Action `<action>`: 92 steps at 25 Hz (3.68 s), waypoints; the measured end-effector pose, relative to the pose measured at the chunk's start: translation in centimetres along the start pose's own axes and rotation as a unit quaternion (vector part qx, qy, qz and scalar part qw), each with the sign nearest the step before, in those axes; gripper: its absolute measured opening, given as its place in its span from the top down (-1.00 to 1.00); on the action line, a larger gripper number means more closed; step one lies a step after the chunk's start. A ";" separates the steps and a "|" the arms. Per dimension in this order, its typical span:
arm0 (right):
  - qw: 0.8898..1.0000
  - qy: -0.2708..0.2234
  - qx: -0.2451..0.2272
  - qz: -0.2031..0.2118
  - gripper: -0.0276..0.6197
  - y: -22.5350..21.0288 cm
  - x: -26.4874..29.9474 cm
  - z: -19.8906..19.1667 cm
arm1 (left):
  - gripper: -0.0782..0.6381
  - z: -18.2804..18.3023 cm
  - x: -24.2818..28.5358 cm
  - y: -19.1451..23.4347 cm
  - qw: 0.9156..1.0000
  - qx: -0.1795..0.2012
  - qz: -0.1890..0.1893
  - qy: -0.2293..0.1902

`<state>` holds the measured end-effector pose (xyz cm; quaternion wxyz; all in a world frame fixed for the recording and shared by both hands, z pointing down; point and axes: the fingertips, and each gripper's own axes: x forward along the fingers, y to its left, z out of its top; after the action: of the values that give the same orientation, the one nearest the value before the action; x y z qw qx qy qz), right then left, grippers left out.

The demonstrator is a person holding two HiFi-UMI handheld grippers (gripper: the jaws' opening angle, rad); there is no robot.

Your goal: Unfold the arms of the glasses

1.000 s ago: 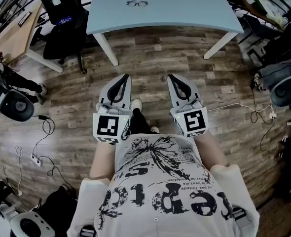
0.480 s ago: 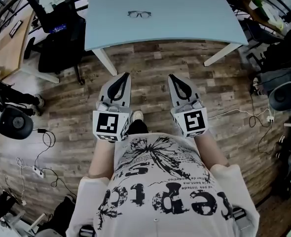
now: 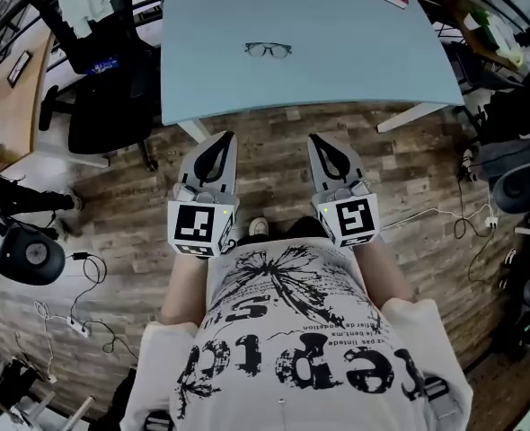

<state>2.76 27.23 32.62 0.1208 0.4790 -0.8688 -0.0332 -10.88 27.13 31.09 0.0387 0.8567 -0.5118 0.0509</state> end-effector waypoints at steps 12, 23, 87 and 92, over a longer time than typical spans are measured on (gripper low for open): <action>0.999 -0.010 -0.004 0.038 0.88 -9.3 12.1 -1.4 | 0.73 -0.4 12.9 4.6 0.999 0.002 0.042 0.012; 0.994 0.010 -0.012 0.106 0.88 -22.6 25.7 -1.8 | 0.73 2.2 29.9 8.8 0.995 0.005 0.092 0.035; 0.790 0.404 -0.288 0.361 0.81 -18.7 37.9 -24.3 | 0.49 -19.8 44.5 9.7 0.801 0.312 -0.332 0.388; 0.791 0.406 -0.282 0.360 0.81 -18.8 37.9 -24.3 | 0.54 -20.8 45.2 8.6 0.755 0.379 -0.366 0.390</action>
<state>4.77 -13.33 59.64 0.5953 0.0452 -0.8015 -0.0338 1.86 -13.94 57.60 -0.0775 0.8291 -0.0381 0.5524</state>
